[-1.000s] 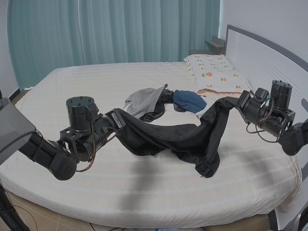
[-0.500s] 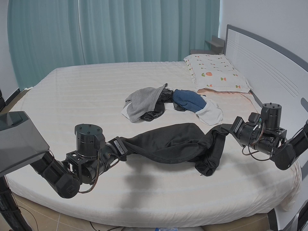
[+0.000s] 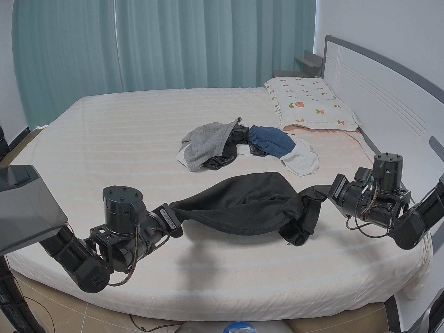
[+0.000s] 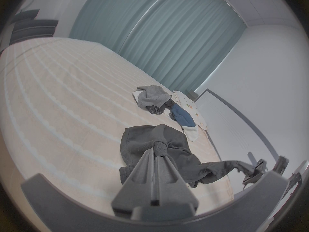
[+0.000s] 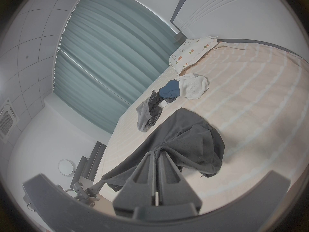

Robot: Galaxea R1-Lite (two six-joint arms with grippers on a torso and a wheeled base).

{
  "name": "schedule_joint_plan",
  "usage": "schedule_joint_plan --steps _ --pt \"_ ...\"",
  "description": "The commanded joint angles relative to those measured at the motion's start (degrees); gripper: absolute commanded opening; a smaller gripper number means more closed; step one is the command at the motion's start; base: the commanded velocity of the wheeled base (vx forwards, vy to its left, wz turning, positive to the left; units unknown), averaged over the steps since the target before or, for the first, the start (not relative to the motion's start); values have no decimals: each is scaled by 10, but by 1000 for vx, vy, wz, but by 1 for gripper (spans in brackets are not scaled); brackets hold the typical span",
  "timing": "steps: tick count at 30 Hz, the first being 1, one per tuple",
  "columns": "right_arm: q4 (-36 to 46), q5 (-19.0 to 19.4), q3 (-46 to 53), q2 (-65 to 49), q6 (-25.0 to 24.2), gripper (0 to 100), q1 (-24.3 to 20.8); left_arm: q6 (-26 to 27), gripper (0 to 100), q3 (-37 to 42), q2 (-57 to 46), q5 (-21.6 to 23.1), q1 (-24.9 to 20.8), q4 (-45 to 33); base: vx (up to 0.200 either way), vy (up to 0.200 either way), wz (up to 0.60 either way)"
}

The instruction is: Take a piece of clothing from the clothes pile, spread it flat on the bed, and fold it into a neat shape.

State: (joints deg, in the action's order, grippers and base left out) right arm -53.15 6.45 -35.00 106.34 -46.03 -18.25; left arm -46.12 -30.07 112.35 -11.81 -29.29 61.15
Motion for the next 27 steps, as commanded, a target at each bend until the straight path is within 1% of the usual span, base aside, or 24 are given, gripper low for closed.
schedule_joint_plan --steps 1,3,6,11,17,22,27 --pt "2 -27 3 3 4 0 -6 -6 0 1 -15 9 4 -1 0 200 0" --pt "2 -43 1 6 5 0 -6 -6 0 1 -20 10 4 -2 0 200 0" --pt "1 -58 -4 10 6 0 -6 -5 0 0 -27 10 4 -3 0 200 0" --pt "-1 -68 -5 7 6 0 -16 -2 0 2 -48 10 6 -6 0 200 0" --pt "-6 -107 -10 1 7 0 -27 -2 0 1 -56 10 7 -9 0 200 0" --pt "-29 -110 -9 -9 7 0 -26 -1 0 2 -77 10 7 -20 0 200 0" --pt "-30 -109 -9 -13 7 0 -25 -1 0 1 -84 10 7 -32 0 200 0"
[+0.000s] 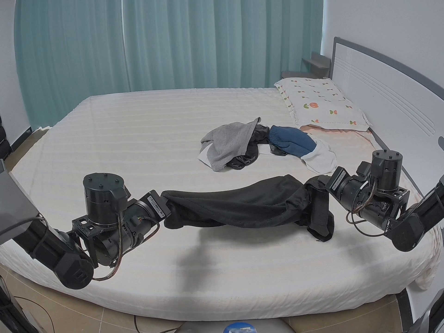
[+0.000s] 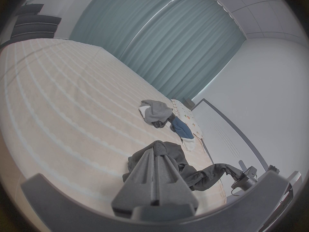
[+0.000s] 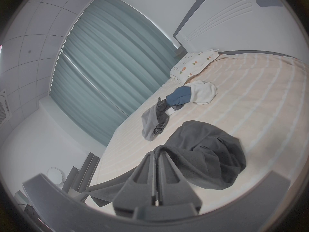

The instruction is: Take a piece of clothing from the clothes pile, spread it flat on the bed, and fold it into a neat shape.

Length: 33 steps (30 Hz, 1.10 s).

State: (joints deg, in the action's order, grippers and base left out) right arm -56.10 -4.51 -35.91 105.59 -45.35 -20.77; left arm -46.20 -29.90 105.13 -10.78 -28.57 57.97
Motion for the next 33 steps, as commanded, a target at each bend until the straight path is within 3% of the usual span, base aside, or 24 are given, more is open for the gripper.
schedule_joint_plan --steps 1,33 --pt "-1 0 0 -6 0 0 -1 0 0 -1 -14 0 1 0 0 200 0" --pt "-1 11 -9 -1 -8 0 -9 28 0 4 -43 0 15 -2 0 200 0"
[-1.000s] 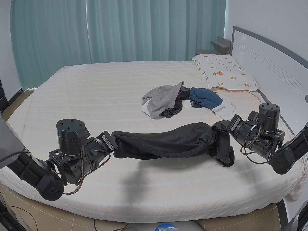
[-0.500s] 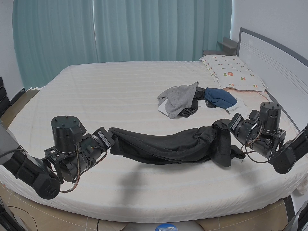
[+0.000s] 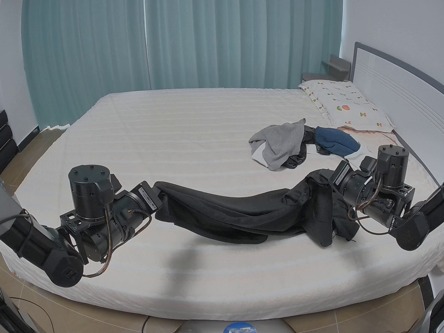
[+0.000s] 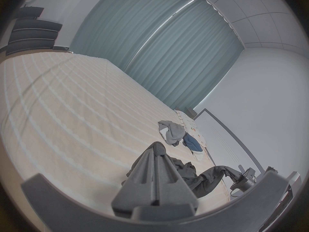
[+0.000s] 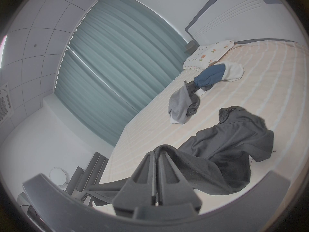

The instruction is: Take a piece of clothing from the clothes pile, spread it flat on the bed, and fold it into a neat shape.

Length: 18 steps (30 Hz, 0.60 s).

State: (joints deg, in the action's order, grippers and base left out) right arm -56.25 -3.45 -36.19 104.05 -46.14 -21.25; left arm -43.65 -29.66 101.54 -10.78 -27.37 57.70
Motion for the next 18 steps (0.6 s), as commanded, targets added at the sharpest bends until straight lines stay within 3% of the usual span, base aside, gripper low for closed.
schedule_joint_plan --steps 1,10,18 --pt "0 -1 -10 17 1 0 -6 3 0 1 -10 0 3 0 0 200 0" --pt "-22 -3 -34 12 11 0 -48 9 0 7 -26 -1 4 0 0 200 0" --pt "-23 -2 -37 -6 18 0 -47 12 0 5 -49 -1 5 -30 0 200 0"
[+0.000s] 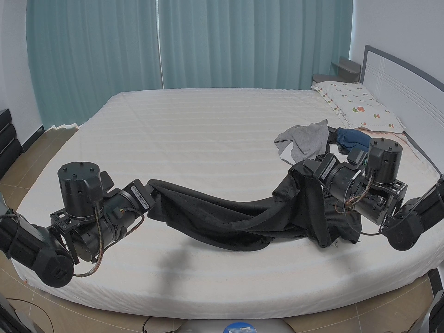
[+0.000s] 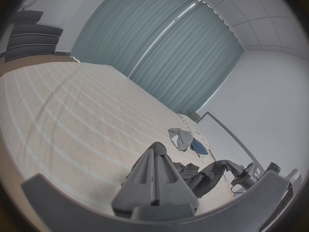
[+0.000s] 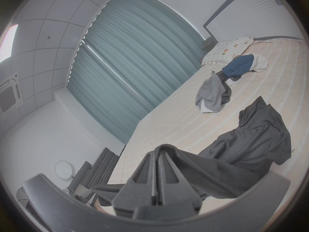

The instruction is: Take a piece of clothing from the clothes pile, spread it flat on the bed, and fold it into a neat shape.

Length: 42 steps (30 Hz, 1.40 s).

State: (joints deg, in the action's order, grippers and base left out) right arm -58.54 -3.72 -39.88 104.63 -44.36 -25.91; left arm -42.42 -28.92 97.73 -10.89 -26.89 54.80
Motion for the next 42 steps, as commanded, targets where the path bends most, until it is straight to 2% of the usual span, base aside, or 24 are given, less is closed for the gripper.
schedule_joint_plan --steps 1,12,23,34,39,42 --pt "1 0 1 -15 0 0 1 0 0 -3 -11 0 0 -1 0 200 0" --pt "5 -4 31 -48 9 0 30 -1 0 5 -4 -1 9 -3 0 200 0" --pt "4 -1 128 -123 7 0 35 12 0 54 -32 -5 0 -2 0 0 0" --pt "9 -7 202 -222 4 0 34 44 0 98 -115 -12 -27 -6 -200 0 0" --pt "15 -11 214 -277 6 0 27 54 0 97 -152 -27 -31 -49 -200 0 0" --pt "80 -15 183 -368 9 0 25 58 0 80 -204 -34 -35 -93 -133 0 0"
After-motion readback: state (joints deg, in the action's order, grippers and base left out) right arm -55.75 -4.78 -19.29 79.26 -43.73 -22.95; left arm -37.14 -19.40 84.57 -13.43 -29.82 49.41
